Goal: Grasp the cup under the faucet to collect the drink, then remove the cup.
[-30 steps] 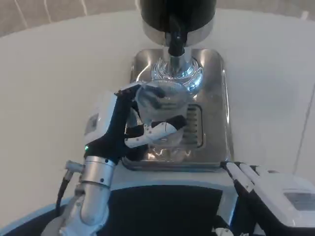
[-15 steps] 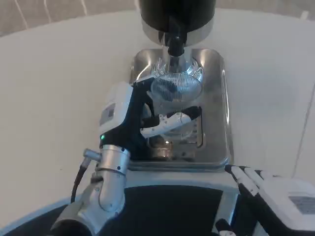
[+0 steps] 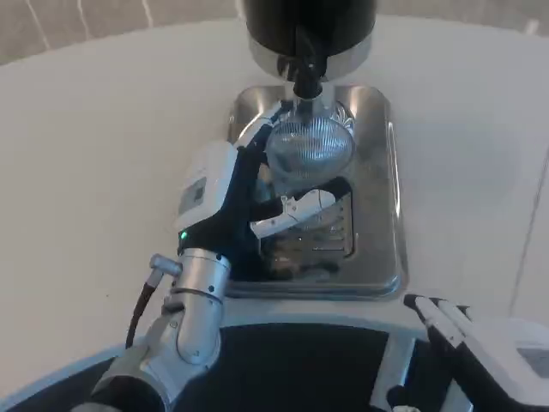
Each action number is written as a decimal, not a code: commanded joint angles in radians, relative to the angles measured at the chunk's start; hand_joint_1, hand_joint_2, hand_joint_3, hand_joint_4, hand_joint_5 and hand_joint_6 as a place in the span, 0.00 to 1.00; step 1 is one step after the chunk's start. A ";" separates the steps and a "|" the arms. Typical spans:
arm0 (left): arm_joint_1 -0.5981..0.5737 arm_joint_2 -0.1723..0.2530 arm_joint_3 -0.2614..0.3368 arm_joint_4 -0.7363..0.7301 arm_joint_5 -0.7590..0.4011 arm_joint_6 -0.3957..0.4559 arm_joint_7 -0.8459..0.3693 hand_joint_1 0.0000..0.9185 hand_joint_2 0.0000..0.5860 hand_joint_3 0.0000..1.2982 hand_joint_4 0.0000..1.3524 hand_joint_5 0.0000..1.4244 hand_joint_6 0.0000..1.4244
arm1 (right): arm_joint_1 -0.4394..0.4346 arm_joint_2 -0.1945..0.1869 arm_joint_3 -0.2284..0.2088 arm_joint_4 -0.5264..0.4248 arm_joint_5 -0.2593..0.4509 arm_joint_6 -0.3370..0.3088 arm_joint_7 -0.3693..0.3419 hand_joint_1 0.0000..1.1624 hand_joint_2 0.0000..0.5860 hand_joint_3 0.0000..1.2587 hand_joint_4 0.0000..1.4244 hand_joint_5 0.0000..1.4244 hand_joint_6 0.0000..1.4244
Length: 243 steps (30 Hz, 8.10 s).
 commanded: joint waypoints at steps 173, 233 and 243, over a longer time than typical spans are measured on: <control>0.757 0.415 0.316 -1.008 -0.306 0.154 -0.662 0.20 0.05 0.00 0.00 0.15 0.14 | -1.105 -0.372 0.402 0.519 0.842 0.628 -0.404 0.00 0.74 0.00 0.00 0.00 0.00; 0.330 0.174 0.183 -0.501 -0.246 0.047 -0.520 0.47 0.12 0.00 0.02 0.14 0.12 | -1.085 -0.358 0.364 0.525 0.830 0.687 -0.409 0.00 0.78 0.00 0.00 0.00 0.00; 0.280 0.149 0.161 -0.434 -0.244 0.033 -0.521 0.47 0.12 0.00 0.02 0.14 0.12 | -1.084 -0.360 0.360 0.533 0.832 0.687 -0.409 0.00 0.78 0.00 0.00 0.00 0.00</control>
